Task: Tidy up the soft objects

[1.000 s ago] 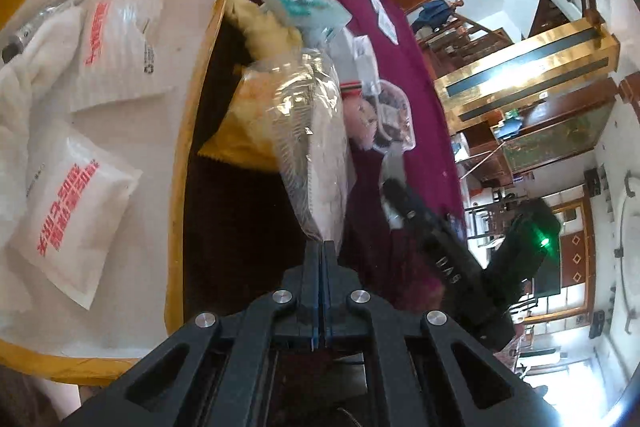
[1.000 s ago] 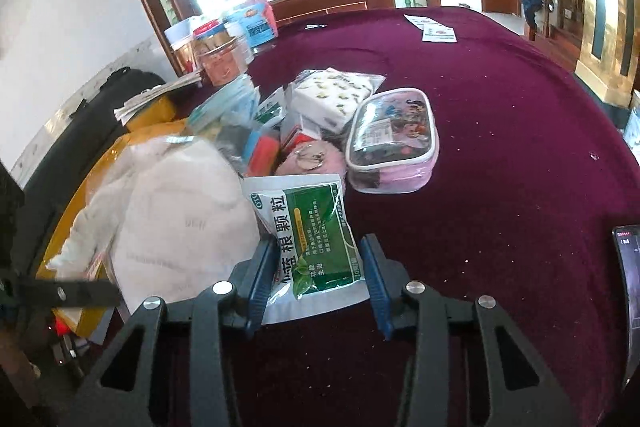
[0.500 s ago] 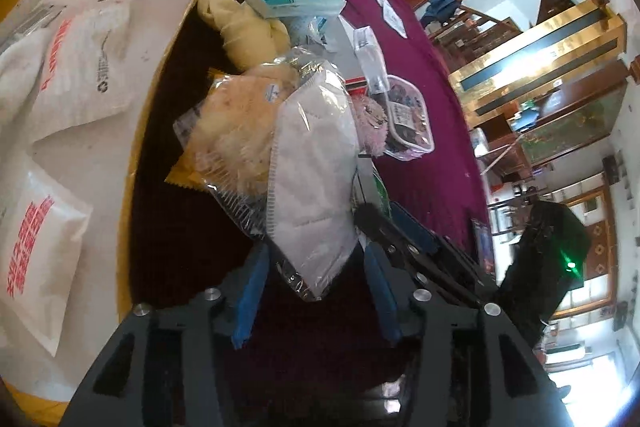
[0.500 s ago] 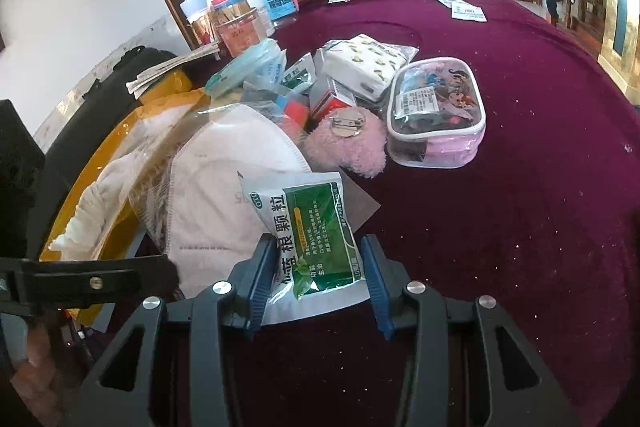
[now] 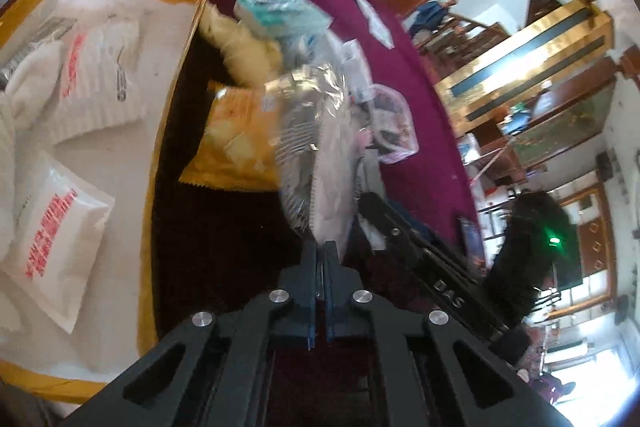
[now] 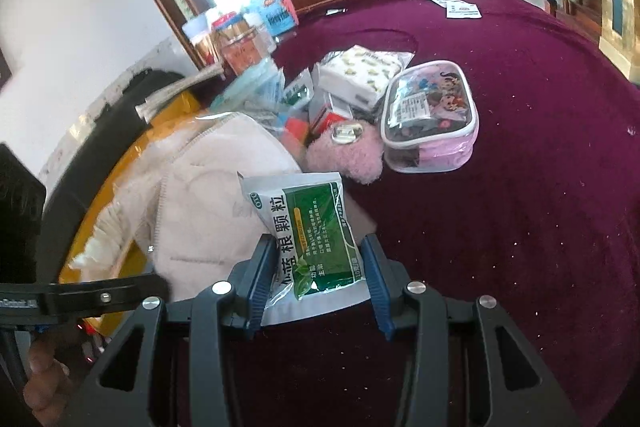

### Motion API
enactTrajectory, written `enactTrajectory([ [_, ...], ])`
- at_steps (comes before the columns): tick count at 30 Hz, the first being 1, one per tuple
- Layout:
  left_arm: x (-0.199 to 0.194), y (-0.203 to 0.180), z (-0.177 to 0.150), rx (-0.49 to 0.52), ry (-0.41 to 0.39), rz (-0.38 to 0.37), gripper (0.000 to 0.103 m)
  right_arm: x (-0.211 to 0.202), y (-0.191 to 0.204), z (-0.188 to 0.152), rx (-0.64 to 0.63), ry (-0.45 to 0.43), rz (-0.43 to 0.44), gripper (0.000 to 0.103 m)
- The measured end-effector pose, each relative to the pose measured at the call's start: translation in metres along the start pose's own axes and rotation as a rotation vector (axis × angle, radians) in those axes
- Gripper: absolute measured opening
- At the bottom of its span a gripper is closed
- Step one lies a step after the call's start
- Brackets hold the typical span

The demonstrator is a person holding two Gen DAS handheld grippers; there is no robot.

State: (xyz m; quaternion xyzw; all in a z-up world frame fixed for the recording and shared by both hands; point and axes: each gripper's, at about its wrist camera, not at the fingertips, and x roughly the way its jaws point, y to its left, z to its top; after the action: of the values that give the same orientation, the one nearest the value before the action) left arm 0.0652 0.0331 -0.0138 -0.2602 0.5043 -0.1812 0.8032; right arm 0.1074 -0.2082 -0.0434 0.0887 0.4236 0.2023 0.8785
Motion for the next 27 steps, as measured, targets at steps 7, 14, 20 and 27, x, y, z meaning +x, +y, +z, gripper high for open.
enactTrajectory([
  [7, -0.026, 0.020, 0.005, -0.057, -0.017, -0.105, 0.000, -0.015, -0.001, 0.007, 0.038, -0.061, 0.018, 0.043],
  [14, -0.011, 0.015, 0.000, -0.040, 0.023, -0.097, 0.000, -0.013, 0.007, 0.009, 0.028, -0.063, 0.013, 0.043],
  [20, 0.005, 0.009, 0.000, -0.043, 0.021, -0.053, 0.003, 0.011, 0.007, 0.001, 0.028, 0.024, 0.017, 0.043],
  [27, 0.022, 0.008, 0.004, -0.051, 0.019, -0.023, 0.036, 0.012, 0.005, 0.000, 0.037, 0.036, 0.026, 0.043],
])
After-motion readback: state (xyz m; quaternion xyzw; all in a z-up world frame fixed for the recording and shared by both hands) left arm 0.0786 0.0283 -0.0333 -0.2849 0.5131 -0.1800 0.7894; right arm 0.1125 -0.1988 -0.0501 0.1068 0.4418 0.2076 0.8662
